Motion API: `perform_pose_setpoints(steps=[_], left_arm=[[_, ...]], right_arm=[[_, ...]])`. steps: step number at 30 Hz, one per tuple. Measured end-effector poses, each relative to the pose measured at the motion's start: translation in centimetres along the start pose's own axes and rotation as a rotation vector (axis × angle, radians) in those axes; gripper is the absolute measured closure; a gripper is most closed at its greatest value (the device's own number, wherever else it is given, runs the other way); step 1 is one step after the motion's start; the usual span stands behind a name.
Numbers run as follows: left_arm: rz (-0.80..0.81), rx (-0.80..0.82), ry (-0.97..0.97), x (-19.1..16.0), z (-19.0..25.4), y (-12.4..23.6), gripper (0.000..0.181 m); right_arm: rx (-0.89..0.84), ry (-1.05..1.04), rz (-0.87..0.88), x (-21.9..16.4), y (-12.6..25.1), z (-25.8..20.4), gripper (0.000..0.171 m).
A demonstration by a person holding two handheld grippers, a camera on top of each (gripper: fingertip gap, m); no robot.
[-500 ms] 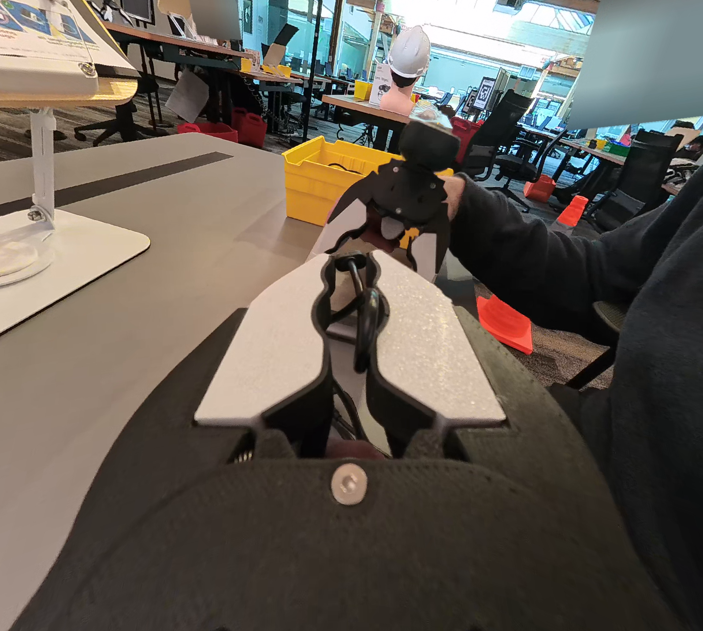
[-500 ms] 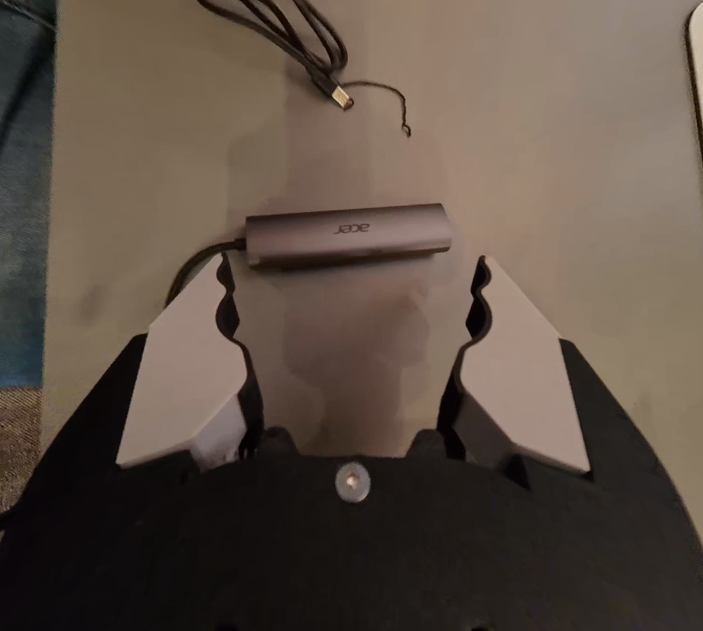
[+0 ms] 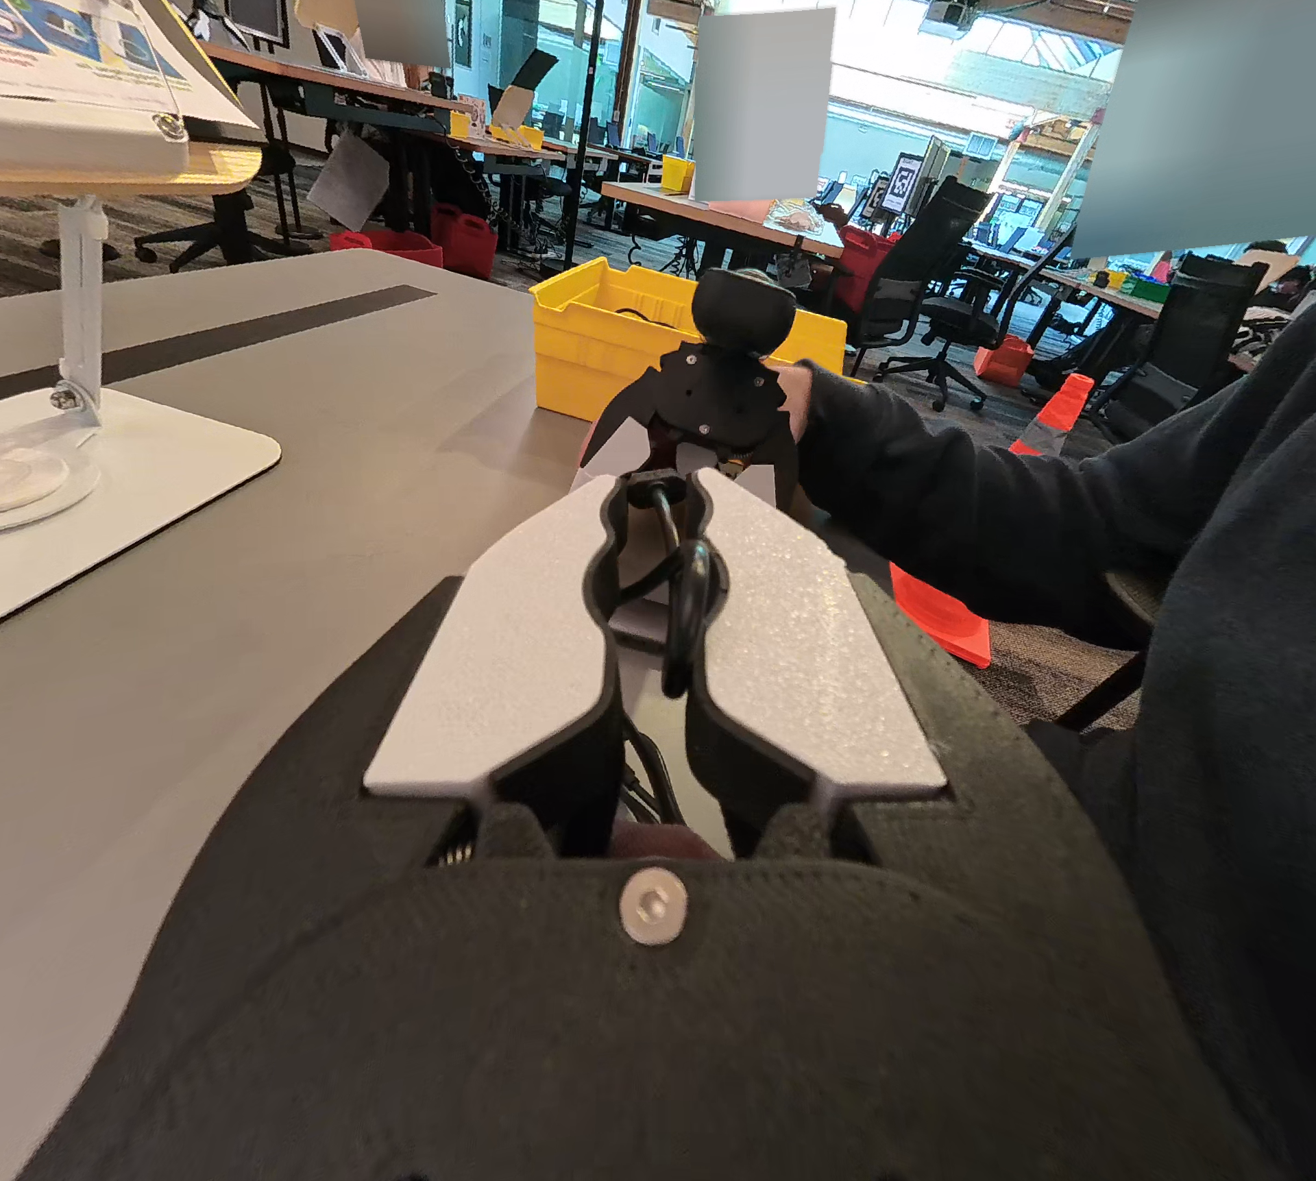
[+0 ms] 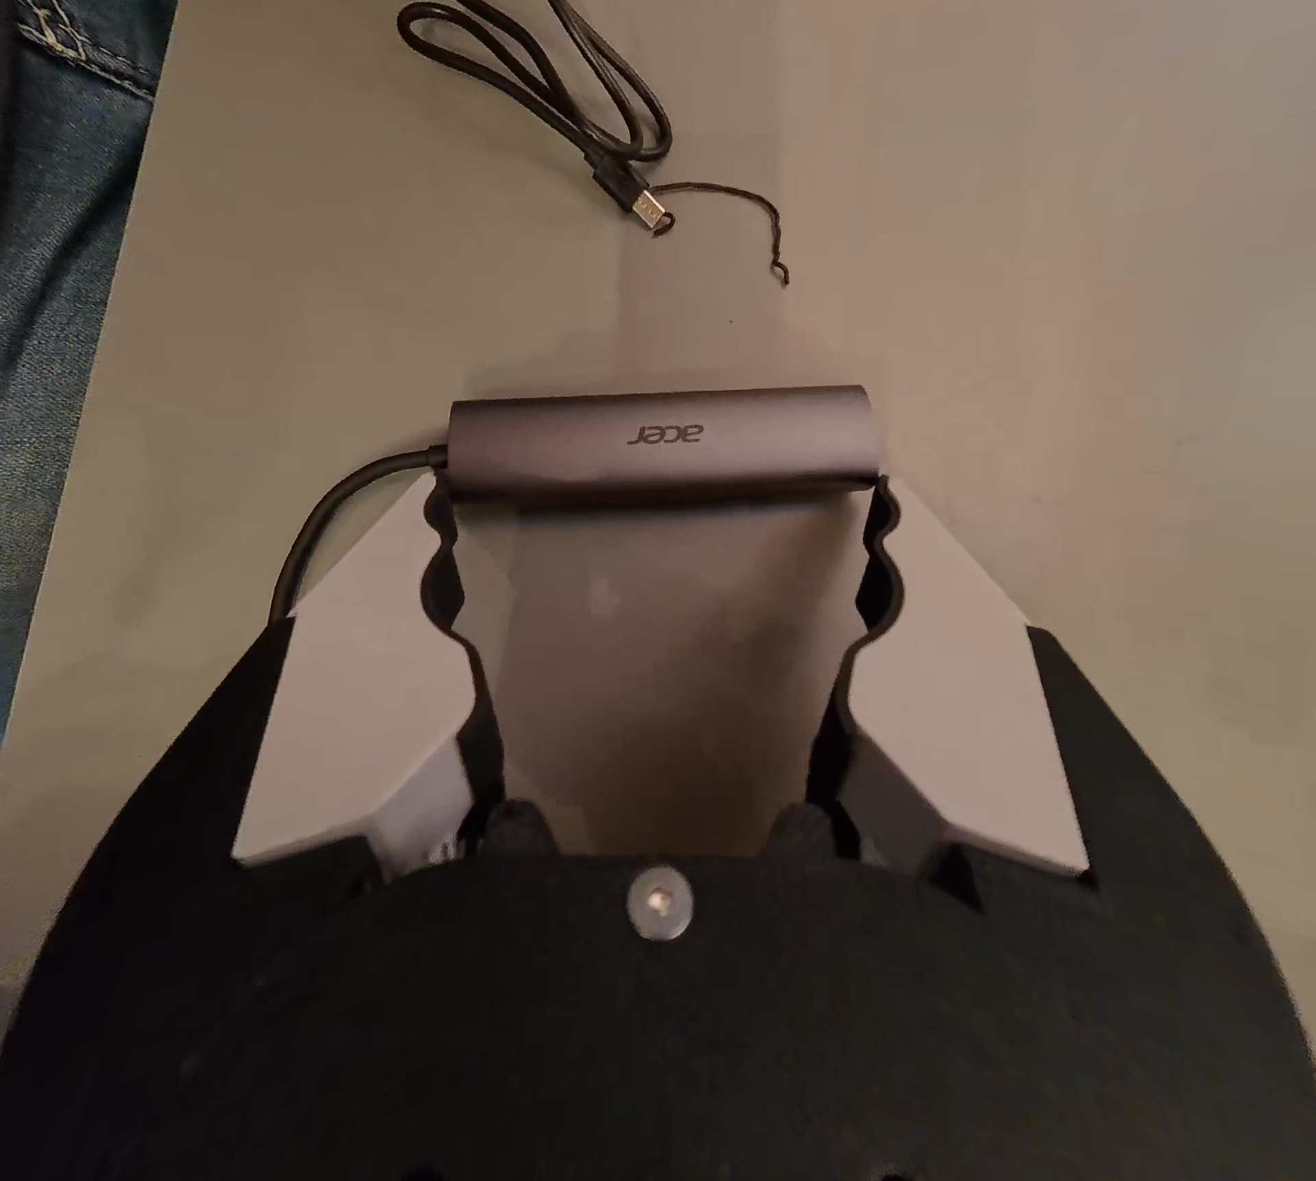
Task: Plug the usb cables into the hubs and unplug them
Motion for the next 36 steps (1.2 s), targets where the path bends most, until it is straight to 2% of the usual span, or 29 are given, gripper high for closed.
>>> perform_pose_setpoints(steps=[4, 13, 36], left_arm=[[-0.002, 0.0, 0.004, -0.1, -0.1, 0.0, 0.166], [-0.003, 0.003, 0.008, -0.2, -0.3, 0.1, 0.166], [-0.026, 0.007, 0.017, -0.6, 0.1, -1.6, 0.166]], right_arm=[[0.01, 0.014, 0.011, 0.2, -0.6, 0.2, 0.054], [0.04, 0.0, 0.072, 0.7, -0.6, 0.6, 0.055], [0.128, -0.066, 0.643, 3.5, 5.2, 1.3, 0.055]])
Point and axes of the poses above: each gripper's, where its closed fingertips meet, y back along the fingers, x out of its top, z = x × y across the jaws, the point moved 8 cm from there along y, back along the fingers, and after that the axes turned 13 degrees about -z, right-handed, at the moved point
